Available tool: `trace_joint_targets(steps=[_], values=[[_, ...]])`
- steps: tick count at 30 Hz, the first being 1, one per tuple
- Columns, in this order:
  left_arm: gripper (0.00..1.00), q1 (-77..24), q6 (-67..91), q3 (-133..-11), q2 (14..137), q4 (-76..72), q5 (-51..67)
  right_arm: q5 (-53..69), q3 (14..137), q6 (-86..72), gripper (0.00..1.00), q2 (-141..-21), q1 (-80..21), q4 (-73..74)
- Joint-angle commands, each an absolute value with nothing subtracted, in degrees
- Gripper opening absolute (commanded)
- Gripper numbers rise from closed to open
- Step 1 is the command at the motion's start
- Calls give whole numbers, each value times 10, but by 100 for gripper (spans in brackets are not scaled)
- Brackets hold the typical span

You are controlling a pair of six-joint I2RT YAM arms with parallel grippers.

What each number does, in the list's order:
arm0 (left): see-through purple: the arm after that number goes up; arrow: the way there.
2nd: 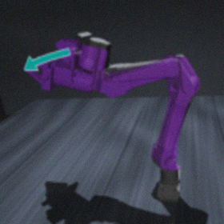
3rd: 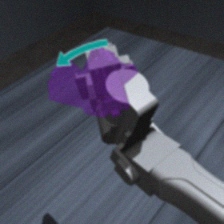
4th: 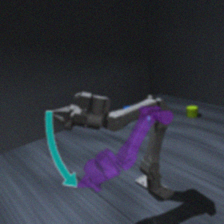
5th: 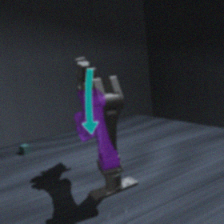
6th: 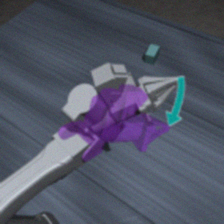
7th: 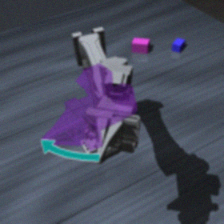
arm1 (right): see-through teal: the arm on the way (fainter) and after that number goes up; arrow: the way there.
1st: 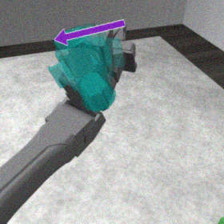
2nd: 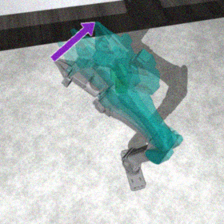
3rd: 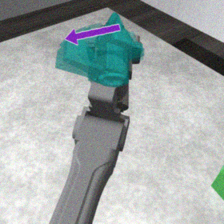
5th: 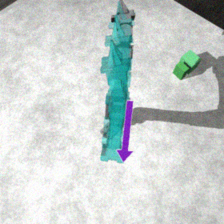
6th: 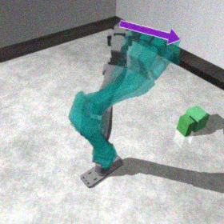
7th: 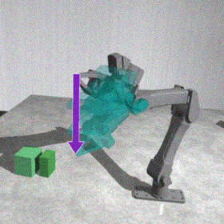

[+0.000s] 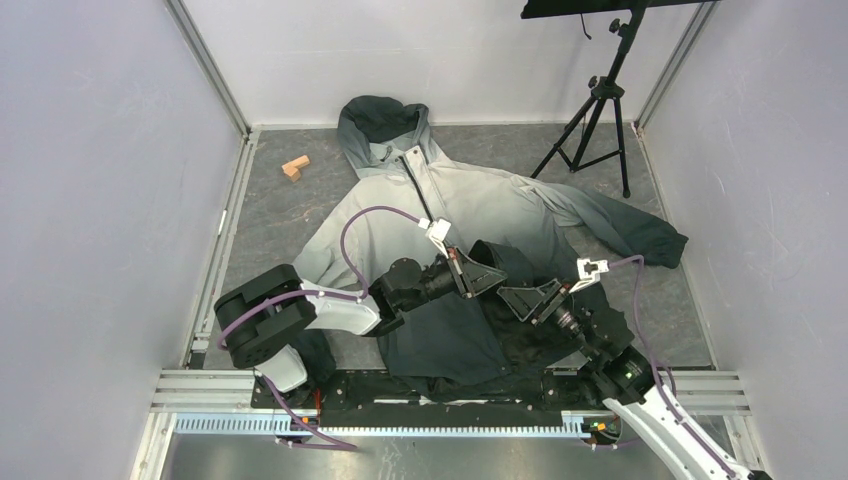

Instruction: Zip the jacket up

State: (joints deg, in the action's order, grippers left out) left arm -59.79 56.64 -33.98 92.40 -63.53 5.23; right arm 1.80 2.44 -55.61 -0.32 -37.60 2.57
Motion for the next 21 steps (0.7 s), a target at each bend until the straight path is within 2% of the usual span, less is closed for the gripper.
trace_joint_targets(steps=[1, 5, 7, 10, 14, 18, 21], values=[[2, -595, 568, -332, 908, -671, 57, -53, 90, -509, 72, 6, -375, 129], [2, -596, 546, -332, 905, -648, 57, -41, 157, -441, 88, -82, -375, 212], [2, -596, 530, -335, 905, -634, 59, -11, 199, -394, 91, -142, -375, 252], [2, -597, 500, -340, 906, -610, 68, -2, 269, -345, 87, -220, -375, 347], [2, -596, 453, -343, 904, -587, 81, -2, 335, -310, 82, -240, -375, 420], [2, -598, 421, -348, 905, -563, 93, -17, 385, -298, 82, -248, -375, 442], [2, -600, 410, -346, 907, -556, 87, -17, 401, -303, 78, -294, -375, 414]])
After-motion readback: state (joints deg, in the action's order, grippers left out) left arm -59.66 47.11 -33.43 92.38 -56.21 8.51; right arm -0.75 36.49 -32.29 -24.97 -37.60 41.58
